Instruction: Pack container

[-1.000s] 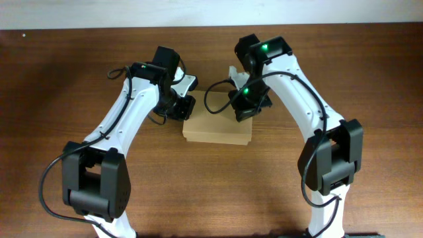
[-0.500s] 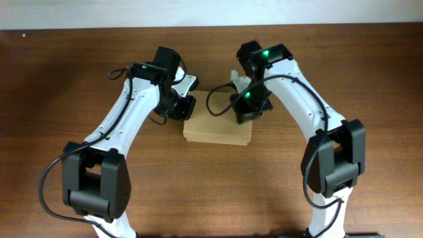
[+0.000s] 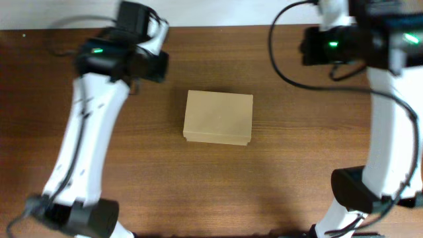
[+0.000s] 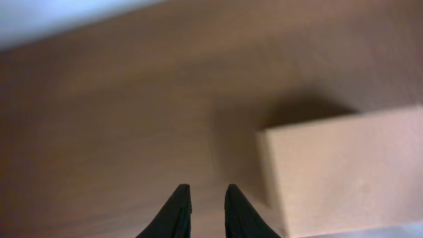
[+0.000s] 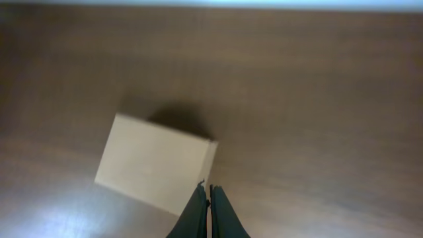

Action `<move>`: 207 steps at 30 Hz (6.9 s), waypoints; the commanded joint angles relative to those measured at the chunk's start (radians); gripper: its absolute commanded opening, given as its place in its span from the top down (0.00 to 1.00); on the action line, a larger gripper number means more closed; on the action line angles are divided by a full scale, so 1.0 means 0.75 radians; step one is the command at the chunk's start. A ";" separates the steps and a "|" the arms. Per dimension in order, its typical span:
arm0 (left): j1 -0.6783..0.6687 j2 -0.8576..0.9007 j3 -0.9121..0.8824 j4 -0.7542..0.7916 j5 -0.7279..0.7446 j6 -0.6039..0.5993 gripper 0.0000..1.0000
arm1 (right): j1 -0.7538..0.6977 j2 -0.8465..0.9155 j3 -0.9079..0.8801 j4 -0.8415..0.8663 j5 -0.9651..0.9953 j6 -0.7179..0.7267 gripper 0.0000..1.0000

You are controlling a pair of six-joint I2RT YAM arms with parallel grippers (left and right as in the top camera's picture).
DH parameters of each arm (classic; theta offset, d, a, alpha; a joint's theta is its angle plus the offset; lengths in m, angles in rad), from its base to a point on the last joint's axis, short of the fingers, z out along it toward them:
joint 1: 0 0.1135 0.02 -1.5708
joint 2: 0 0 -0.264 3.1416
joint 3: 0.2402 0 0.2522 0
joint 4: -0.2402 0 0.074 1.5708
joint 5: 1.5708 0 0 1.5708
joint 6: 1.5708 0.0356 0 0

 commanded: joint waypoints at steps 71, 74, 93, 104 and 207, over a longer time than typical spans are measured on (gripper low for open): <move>0.075 -1.231 -1.361 0.189 -0.374 -0.036 0.01 | -0.279 -2.170 -2.491 1.156 0.277 0.064 0.01; 0.075 -1.231 -1.361 0.188 -0.374 -0.036 0.01 | -0.290 -2.284 -2.757 1.269 0.277 0.064 0.01; 0.075 -1.231 -1.361 0.189 -0.374 -0.036 0.01 | -0.287 -2.549 -3.438 1.655 0.278 0.064 0.01; 0.075 -1.231 -1.361 0.189 -0.374 -0.036 0.01 | -0.287 -2.549 -3.439 1.655 0.278 0.063 0.01; 0.336 -2.322 -2.712 1.568 -0.338 0.071 0.01 | -0.287 -2.549 -3.439 1.655 0.278 0.063 0.01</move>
